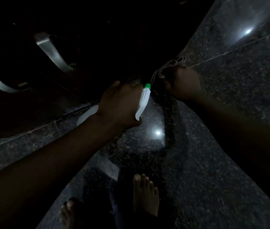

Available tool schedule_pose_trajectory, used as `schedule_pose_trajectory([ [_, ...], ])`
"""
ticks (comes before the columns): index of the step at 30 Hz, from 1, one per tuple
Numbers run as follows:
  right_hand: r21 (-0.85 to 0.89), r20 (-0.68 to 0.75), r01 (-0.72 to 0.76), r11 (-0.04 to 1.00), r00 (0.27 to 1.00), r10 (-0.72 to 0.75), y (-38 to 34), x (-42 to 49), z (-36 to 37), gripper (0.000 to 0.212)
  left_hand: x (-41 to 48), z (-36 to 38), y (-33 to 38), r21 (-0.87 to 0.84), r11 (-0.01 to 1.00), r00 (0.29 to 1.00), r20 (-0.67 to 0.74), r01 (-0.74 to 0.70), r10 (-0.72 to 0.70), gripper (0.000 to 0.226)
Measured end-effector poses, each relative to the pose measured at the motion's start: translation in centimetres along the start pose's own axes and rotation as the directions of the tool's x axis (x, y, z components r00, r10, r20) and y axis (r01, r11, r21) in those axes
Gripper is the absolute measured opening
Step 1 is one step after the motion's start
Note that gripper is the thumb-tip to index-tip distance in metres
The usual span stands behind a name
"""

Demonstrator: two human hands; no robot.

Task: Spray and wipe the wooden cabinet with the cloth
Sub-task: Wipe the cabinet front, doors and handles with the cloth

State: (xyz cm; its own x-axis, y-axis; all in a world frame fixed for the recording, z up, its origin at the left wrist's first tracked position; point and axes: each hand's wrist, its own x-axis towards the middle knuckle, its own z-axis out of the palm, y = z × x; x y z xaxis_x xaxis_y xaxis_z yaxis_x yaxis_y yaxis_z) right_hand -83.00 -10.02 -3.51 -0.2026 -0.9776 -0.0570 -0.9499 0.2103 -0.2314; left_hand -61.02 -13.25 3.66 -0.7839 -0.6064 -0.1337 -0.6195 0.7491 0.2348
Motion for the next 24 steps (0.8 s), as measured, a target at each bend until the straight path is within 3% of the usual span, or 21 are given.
schedule_pose_trajectory([
  [2,-0.008,0.117,-0.071,0.997,0.991,0.072,-0.2,0.6,0.3,0.028,0.1,0.1,0.0,-0.005,1.000,1.000,-0.004,0.000,0.000,0.031],
  [5,0.026,0.106,-0.106,0.994,0.989,0.102,-0.5,0.9,0.1,0.027,0.2,0.1,0.1,0.009,1.000,1.000,-0.010,-0.015,0.015,0.030],
  [10,0.051,-0.256,-0.007,0.999,0.966,0.020,-1.4,-0.6,-2.2,0.024,0.5,0.0,0.1,-0.001,0.999,0.999,-0.017,-0.032,0.032,0.028],
  [12,0.062,-0.314,0.030,0.998,0.949,-0.009,-1.6,-0.7,-3.0,0.025,0.5,0.1,0.1,-0.015,1.000,1.000,-0.012,-0.018,0.017,0.035],
  [15,0.058,-0.275,0.023,0.998,0.961,-0.007,-1.5,-0.6,-2.9,0.026,0.4,0.1,0.1,-0.014,1.000,1.000,-0.013,-0.023,0.023,0.035],
  [20,0.037,-0.024,-0.080,0.996,0.996,0.081,-0.8,0.2,-1.0,0.030,0.6,-0.1,0.4,0.013,0.998,0.997,-0.053,-0.059,0.060,0.020],
  [24,0.054,-0.153,-0.005,0.999,0.988,0.013,-1.5,-0.5,-2.2,0.027,0.6,-0.9,0.5,-0.017,1.000,0.998,-0.067,-0.022,0.021,0.032],
])
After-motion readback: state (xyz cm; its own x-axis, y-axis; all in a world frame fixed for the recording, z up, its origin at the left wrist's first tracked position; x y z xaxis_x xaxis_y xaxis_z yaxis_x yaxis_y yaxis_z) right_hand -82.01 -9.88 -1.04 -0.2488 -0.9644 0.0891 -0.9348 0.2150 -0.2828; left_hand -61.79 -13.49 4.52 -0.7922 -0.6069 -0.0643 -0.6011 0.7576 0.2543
